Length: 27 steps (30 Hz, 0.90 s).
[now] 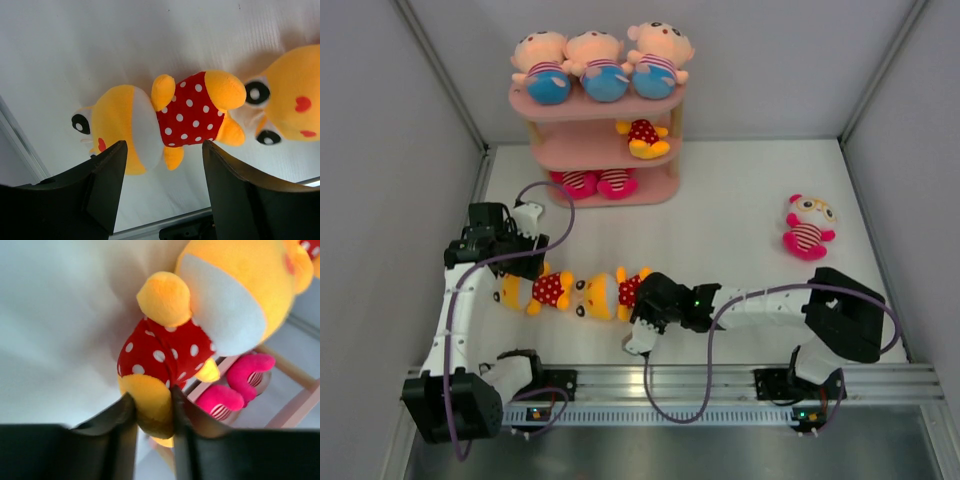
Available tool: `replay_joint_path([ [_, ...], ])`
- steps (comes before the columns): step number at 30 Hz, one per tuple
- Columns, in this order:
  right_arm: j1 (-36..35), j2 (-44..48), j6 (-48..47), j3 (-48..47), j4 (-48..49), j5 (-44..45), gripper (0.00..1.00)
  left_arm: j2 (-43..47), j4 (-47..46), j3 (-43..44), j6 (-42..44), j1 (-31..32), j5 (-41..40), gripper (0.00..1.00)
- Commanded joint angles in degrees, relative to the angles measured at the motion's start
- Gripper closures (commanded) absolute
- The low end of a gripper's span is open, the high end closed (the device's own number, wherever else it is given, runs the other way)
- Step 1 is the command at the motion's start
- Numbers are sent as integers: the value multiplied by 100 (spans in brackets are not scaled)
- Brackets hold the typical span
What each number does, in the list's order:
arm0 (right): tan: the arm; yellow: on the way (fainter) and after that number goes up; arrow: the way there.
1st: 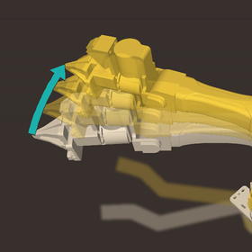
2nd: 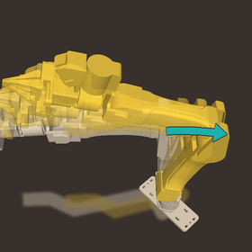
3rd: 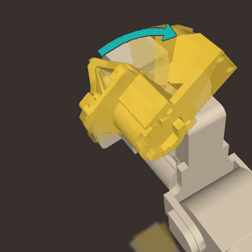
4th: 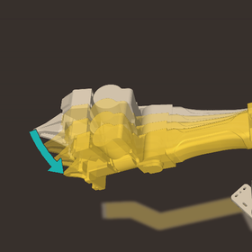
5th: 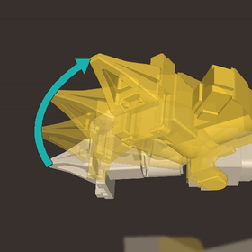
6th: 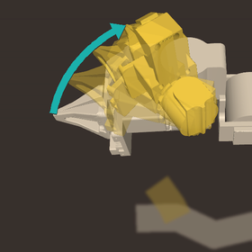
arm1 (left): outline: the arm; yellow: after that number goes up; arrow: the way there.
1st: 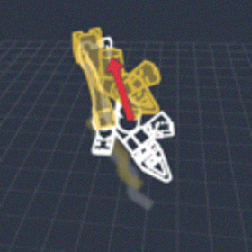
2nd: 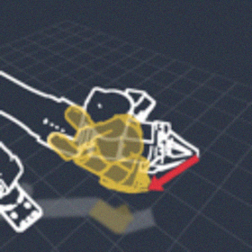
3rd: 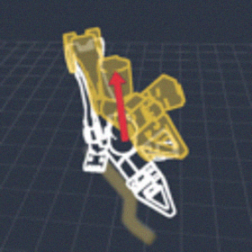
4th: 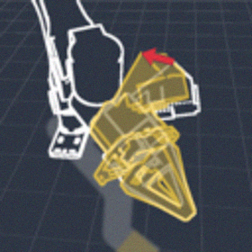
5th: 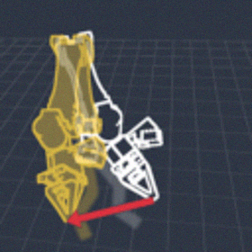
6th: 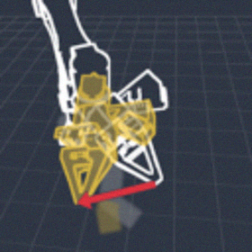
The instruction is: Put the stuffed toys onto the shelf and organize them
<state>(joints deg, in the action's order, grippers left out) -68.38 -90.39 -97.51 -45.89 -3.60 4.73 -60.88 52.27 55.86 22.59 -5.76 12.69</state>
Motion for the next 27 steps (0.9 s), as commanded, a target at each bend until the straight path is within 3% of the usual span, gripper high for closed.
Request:
replay_joint_path([
  [1,-167,100,2133,-945,-676,-332,79,112,-182,75,-44,-39,129,33],
  [5,-167,-4,4058,-1948,-1650,-447,96,94,-173,92,-35,-31,94,33],
  [7,-184,-250,4712,-2579,-2433,-438,97,85,-182,101,-27,-39,85,33],
  [10,-202,-707,6238,-2977,-2865,-210,100,59,-182,110,-35,-39,102,33],
  [14,-377,-1217,7219,-3014,-3007,-200,100,50,-182,127,-35,-39,102,33],
  [17,-658,-1271,7632,-2856,-2588,-655,99,50,-182,119,-26,-39,58,33],
  [18,-720,-1218,7703,-2681,-2428,-727,97,50,-182,110,-26,-39,58,33],
  [21,-958,-1104,7765,-2426,-1751,-737,75,50,-182,119,-44,-39,85,33],
  [22,-1045,-1086,7722,-2390,-1645,-754,63,50,-182,127,-35,-39,76,33],
  [27,-1099,-920,7590,-2092,-1100,-570,54,94,-173,119,-53,-39,76,33],
])
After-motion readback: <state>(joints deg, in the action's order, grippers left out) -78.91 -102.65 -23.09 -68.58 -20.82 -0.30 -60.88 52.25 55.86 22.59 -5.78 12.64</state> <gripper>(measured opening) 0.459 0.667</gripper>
